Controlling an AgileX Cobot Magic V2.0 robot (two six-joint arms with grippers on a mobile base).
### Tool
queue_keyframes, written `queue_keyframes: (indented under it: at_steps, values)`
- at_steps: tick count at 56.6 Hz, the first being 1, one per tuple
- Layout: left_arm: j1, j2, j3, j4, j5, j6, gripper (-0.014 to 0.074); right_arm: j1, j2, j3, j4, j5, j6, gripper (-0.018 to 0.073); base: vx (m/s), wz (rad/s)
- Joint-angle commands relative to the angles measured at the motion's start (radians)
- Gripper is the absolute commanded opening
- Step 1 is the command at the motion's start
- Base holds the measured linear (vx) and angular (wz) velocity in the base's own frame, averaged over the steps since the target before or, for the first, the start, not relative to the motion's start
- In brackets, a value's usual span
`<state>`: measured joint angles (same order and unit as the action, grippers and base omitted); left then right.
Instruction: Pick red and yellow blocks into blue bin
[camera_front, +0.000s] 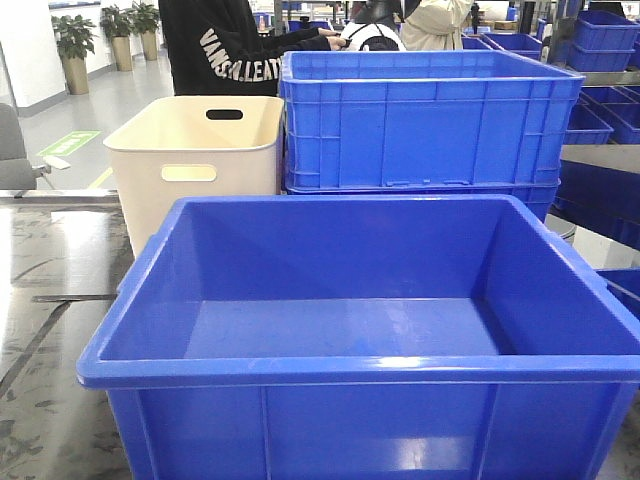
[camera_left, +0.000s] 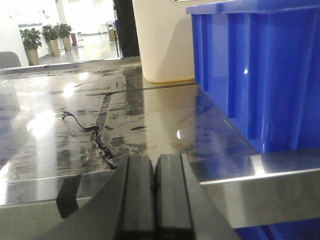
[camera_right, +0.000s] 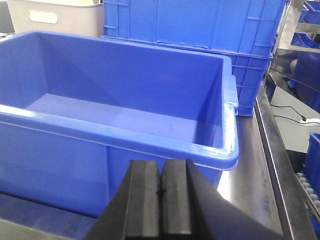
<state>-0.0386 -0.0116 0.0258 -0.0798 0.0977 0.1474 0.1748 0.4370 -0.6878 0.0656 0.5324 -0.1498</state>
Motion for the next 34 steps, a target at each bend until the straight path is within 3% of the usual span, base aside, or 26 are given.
queue_keyframes:
  at_steps: [1, 12, 20, 28, 34]
  values:
    - [-0.001, -0.006, -0.015, -0.012, -0.079, -0.001, 0.0002, -0.005, 0.007, -0.03, -0.006, -0.078, -0.001, -0.001, 0.0, 0.0]
    - [-0.001, -0.006, -0.015, -0.012, -0.079, -0.001, 0.0002, -0.005, -0.014, 0.027, -0.021, -0.085, -0.001, -0.001, 0.0, 0.0]
    - [-0.001, -0.006, -0.015, -0.012, -0.079, -0.001, 0.0002, -0.023, -0.1, 0.251, -0.019, -0.225, 0.026, -0.001, 0.0, 0.0]
    - [-0.001, -0.006, -0.015, -0.012, -0.079, -0.001, 0.0002, -0.111, -0.252, 0.502, -0.017, -0.398, 0.058, -0.001, 0.0, 0.0]
    - [-0.001, -0.006, -0.015, -0.012, -0.079, -0.001, 0.0002, -0.164, -0.383, 0.643, -0.017, -0.452, 0.058, -0.001, 0.0, 0.0]
